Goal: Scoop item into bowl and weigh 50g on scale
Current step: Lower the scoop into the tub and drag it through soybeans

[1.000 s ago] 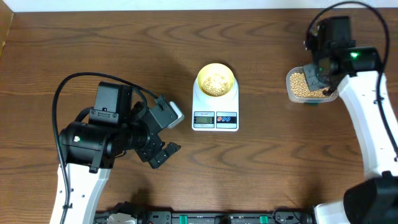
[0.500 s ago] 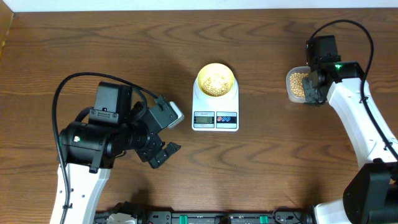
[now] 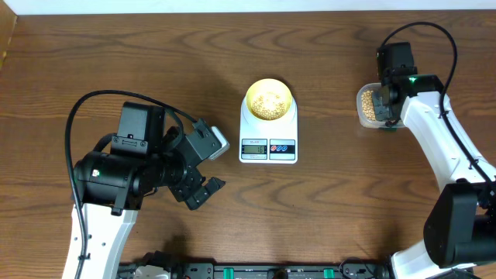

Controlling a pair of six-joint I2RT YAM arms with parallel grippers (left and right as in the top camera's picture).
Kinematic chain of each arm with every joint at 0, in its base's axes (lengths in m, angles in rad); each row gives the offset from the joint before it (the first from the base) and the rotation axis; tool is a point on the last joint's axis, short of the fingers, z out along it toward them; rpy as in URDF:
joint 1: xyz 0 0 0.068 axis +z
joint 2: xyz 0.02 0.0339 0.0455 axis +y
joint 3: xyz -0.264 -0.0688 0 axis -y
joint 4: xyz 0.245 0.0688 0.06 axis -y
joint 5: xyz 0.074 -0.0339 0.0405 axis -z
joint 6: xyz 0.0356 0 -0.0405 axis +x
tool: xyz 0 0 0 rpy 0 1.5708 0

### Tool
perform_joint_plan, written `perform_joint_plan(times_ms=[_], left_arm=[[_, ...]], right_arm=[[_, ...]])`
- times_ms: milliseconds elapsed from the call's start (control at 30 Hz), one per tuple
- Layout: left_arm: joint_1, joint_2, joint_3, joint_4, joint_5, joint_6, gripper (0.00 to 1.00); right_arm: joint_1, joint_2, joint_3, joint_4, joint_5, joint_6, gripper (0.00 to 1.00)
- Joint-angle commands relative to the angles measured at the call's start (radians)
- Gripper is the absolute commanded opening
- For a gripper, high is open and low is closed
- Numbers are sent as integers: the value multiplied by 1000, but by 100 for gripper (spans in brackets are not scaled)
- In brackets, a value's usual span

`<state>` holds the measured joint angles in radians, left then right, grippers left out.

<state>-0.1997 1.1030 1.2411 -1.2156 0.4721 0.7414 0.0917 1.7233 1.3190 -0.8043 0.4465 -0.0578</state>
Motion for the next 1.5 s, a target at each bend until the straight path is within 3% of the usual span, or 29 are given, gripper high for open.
perform_joint_plan(times_ms=[0,367,800,1200,1467], left_arm=[[4,-6,19,-3,2,18,99],[4,-6,19,-3,2,18,99],[4,-6,19,-3,2,18,99],[4,-6,19,-3,2,18,99],[4,-6,19,-3,2,18,99]], right_arm=[[0,-2,-2,9,26,8,1],[1,46,-3,26,38,-2,1],[0,46,0,-2,-304,47,1],[-16,19,9,-22,-373,65,1],[-146,18,9,-56,-676,65,1]])
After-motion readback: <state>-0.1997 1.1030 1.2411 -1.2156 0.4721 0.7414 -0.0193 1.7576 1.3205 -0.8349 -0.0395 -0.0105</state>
